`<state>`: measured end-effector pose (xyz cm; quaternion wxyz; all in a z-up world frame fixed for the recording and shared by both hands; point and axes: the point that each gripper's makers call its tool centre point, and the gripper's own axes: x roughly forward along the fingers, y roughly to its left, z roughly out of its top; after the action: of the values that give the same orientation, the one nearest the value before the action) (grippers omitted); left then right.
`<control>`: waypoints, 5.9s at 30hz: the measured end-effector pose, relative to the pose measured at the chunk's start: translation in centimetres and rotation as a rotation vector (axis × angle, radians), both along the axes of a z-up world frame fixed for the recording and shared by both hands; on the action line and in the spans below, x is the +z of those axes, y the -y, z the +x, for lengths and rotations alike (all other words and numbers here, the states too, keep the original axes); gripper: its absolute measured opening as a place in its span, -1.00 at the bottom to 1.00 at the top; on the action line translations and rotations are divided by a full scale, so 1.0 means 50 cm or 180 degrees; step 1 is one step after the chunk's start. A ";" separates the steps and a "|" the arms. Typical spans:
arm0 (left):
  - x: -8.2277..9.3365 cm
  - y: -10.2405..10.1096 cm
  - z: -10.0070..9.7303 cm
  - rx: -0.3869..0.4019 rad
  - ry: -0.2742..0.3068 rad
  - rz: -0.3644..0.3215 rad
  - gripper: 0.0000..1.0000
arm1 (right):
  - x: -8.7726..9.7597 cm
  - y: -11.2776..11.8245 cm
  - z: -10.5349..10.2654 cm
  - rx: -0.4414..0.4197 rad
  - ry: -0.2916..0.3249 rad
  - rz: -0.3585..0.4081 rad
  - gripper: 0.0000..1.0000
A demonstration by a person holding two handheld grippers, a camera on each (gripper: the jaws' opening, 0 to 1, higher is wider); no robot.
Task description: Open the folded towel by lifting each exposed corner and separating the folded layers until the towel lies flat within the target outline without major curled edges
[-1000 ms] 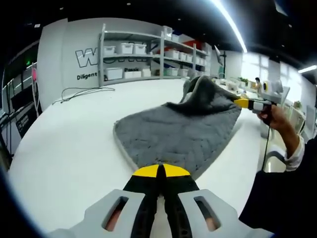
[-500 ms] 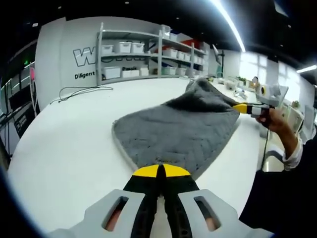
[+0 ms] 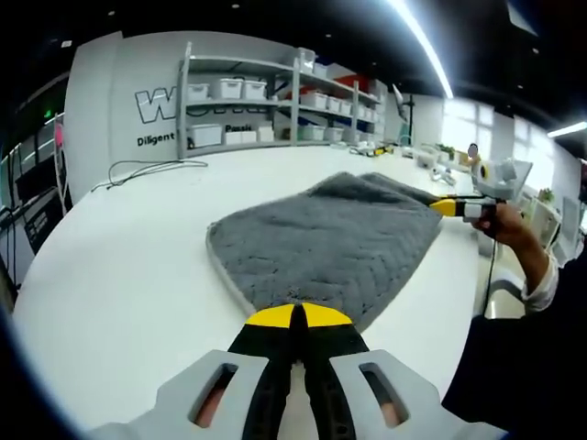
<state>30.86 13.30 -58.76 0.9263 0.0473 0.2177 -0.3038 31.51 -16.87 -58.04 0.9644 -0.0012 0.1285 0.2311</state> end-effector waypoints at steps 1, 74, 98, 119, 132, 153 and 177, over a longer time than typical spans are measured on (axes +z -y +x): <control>0.000 0.001 0.000 -0.0001 -0.0005 0.0002 -0.98 | -0.001 0.001 -0.001 0.0004 -0.0008 -0.0002 -0.70; 0.097 0.046 0.138 0.0220 0.0356 -0.0684 -0.99 | 0.095 -0.024 0.092 0.0464 0.0452 -0.0753 -1.00; 0.070 0.024 0.204 0.0344 0.0483 -0.0229 -0.98 | 0.108 -0.026 0.179 0.0413 0.0555 -0.0968 -1.00; 0.050 0.020 0.191 0.0420 0.0396 -0.0124 -0.98 | 0.066 -0.091 0.209 0.0650 0.0494 -0.1442 -1.00; -0.005 0.019 0.229 0.0367 0.0040 -0.0010 -0.98 | -0.015 -0.074 0.213 0.0649 0.0202 -0.2040 -1.00; -0.016 0.000 0.257 0.0406 -0.0019 -0.0119 -0.99 | -0.037 -0.040 0.230 0.0447 -0.0033 -0.1822 -1.00; 0.044 0.011 0.214 0.0242 0.0030 -0.0259 -0.97 | 0.040 -0.039 0.226 0.0537 0.0294 -0.1305 -0.93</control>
<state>41.54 12.72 -56.54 0.9394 0.0026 0.2024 -0.2767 42.79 -14.91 -56.03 0.9261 -0.2185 0.1280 0.2798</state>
